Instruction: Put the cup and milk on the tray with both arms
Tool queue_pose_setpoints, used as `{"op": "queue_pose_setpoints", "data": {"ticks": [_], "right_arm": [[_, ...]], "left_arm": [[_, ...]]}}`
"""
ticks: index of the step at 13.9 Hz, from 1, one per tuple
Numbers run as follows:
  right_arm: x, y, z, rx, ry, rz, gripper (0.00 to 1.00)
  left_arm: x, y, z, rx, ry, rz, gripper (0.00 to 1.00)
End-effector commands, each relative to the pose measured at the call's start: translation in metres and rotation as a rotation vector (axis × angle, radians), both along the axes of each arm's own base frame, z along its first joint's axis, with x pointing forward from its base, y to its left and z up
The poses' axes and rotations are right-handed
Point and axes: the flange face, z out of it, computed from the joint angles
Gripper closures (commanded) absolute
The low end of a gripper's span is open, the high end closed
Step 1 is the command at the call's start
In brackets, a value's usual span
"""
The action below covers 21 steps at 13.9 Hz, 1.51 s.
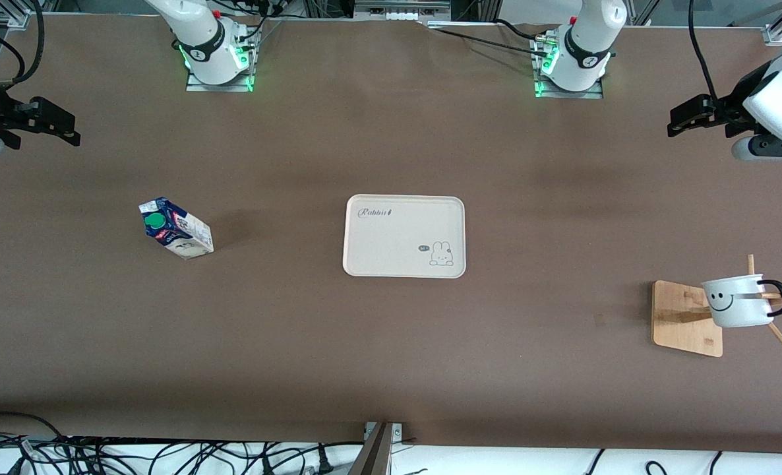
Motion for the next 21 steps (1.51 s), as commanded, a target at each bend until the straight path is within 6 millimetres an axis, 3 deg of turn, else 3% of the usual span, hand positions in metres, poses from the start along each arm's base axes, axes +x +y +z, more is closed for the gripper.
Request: {"op": "queue_pose_setpoints", "data": {"ticks": [1,7,9,13,19,21], "right_arm": [[0.0,-0.001,0.005,-0.019,0.005,-0.008,0.0],[0.001,-0.001,0.005,-0.017,0.006,-0.006,0.0],[0.001,-0.001,0.004,-0.017,0.007,-0.006,0.0],[0.0,-0.002,0.004,-0.017,0.007,-0.008,0.0],[0.0,-0.003,0.003,-0.017,0.01,-0.009,0.0],[-0.001,-0.004,0.004,-0.017,0.015,-0.011,0.0]], "left_arm": [[0.002,0.003,0.005,0.009,0.009,0.009,0.0],[0.006,0.0,0.005,0.009,-0.001,0.007,0.0],[0.02,-0.002,-0.022,0.007,0.046,-0.007,0.0],[0.048,-0.011,-0.03,0.001,0.04,-0.017,0.0],[0.067,-0.006,-0.041,-0.026,-0.088,-0.009,0.0],[0.06,0.005,-0.046,-0.082,-0.15,0.031,0.0]]}}
